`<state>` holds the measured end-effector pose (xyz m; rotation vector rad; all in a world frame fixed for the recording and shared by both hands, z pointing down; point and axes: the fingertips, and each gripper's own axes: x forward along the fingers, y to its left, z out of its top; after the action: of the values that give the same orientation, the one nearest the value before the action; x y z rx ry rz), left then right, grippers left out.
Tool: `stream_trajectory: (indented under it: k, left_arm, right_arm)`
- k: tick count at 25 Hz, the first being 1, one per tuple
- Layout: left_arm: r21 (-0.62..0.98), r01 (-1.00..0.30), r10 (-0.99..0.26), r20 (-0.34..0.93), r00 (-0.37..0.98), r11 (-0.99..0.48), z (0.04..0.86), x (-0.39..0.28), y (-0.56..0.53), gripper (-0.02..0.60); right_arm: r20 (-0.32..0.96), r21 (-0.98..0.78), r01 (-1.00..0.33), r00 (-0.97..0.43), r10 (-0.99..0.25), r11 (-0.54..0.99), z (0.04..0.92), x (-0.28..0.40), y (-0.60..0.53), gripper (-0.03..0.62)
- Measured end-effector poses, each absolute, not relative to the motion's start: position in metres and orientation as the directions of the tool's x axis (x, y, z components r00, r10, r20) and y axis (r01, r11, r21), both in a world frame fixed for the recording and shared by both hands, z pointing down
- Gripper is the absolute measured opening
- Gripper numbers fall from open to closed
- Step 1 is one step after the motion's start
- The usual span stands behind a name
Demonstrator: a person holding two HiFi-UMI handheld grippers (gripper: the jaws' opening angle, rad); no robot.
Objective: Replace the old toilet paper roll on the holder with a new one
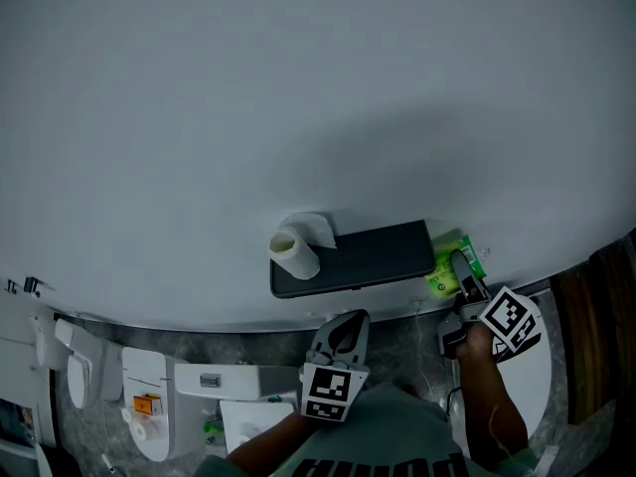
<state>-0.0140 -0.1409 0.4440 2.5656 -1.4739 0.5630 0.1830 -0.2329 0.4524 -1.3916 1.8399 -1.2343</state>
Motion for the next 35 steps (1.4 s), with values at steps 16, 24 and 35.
stream_trajectory:
  k: [16,24,35]
  left_arm:
    - [-0.069,-0.867,-0.815,0.385,0.433,-0.493,0.445,-0.028,-0.142,0.005]
    - [-0.062,-0.876,-0.821,0.385,0.422,-0.479,0.444,-0.036,-0.141,0.005]
    - [-0.046,-0.882,-0.822,0.387,0.418,-0.470,0.449,-0.046,-0.142,0.005]
  right_arm:
    - [0.110,-0.942,-0.334,-0.342,-0.933,0.012,0.466,0.168,-0.243,0.443]
    - [0.103,-0.965,-0.262,-0.360,-0.927,-0.006,0.473,0.154,-0.243,0.443]
    - [0.092,-0.981,-0.195,-0.372,-0.924,-0.019,0.479,0.122,-0.240,0.443]
